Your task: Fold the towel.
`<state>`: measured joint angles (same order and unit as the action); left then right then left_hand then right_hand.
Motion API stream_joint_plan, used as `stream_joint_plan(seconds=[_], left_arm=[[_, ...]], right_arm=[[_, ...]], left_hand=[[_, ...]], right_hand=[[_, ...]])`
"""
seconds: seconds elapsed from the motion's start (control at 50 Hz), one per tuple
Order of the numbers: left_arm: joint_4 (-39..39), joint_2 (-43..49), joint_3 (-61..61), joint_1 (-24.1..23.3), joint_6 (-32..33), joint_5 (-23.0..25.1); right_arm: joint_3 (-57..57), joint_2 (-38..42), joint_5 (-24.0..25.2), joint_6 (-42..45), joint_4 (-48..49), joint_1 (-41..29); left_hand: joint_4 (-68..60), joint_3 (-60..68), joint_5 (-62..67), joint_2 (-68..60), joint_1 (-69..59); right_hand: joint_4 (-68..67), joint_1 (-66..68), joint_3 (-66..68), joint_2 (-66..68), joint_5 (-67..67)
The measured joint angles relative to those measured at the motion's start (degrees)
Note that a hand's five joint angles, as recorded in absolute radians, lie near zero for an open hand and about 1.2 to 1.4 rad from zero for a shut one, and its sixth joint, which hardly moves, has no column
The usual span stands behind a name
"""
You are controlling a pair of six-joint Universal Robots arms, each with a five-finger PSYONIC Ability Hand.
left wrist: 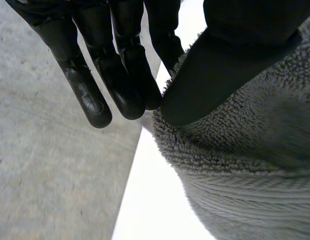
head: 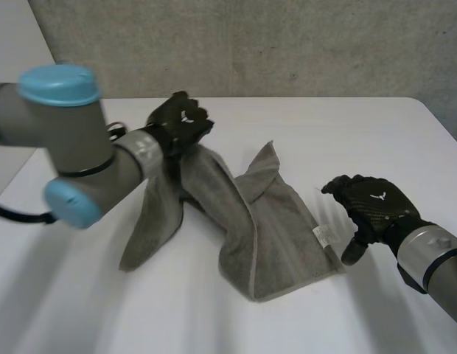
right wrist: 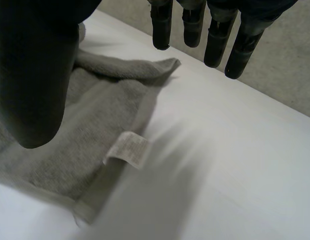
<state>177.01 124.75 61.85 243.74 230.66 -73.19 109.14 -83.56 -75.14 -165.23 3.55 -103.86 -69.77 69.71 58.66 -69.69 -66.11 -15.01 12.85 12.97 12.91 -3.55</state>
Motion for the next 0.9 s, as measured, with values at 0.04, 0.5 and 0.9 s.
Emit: stream_joint_plan(seconds=[0.04,0.5,0.9], left_arm=[[1.2,-4.8,6.8,1.0,0.0,0.0],[13.8,-40.0,56.5,13.7,0.0,0.2],[13.6,-45.9,57.7,14.4,-10.1,-0.2]], right_arm=[[-0.5,0.4,0.1,-1.7,0.0,-0.7],[-8.1,13.0,4.3,-23.3,-3.1,-15.4],[-21.6,28.0,-9.0,-32.1,-3.2,-28.8]], left_hand=[[0.0,0.0,0.0,0.0,0.0],[0.0,0.0,0.0,0.0,0.0],[0.0,0.0,0.0,0.0,0.0]], right_hand=[[0.0,0.0,0.0,0.0,0.0],[0.0,0.1,0.0,0.0,0.0],[0.0,1.3,0.5,0.4,-0.2]])
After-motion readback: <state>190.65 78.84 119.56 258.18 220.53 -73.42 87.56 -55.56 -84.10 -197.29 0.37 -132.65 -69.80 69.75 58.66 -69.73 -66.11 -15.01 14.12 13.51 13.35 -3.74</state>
